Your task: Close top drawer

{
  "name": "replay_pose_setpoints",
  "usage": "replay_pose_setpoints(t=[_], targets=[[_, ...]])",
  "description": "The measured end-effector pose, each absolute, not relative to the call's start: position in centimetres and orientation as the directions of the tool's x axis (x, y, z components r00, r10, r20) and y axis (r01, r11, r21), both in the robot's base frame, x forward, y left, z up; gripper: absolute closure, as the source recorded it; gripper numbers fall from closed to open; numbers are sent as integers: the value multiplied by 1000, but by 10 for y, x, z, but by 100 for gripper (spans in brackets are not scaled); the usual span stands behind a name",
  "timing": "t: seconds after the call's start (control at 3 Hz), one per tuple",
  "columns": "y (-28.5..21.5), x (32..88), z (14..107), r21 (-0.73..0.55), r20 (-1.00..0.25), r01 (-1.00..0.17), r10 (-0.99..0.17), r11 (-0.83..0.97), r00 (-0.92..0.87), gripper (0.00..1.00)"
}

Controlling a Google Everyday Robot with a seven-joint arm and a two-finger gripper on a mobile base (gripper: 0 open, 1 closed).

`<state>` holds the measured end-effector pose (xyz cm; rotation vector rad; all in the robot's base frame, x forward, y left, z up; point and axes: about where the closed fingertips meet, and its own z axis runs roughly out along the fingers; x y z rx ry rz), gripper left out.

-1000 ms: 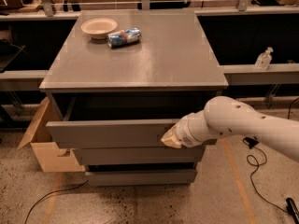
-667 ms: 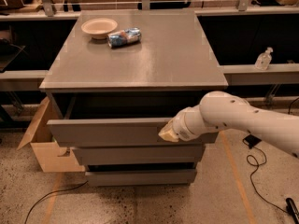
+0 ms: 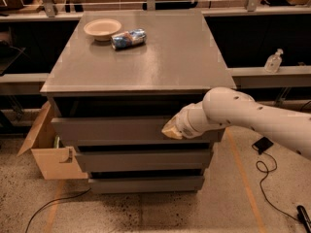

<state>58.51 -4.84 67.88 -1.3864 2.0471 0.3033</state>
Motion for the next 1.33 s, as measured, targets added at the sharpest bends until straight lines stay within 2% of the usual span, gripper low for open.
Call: replay_pose_setpoints(t=[0.33,0.67,1.33], targets=[[-37,608,685,-171,-634,-905,-747,390,-202,100],[-38,608,683,-162,-627,-908,-751,386,-207,100],[-85,580,676,-114,-542,-877,-769,467,-339,100]])
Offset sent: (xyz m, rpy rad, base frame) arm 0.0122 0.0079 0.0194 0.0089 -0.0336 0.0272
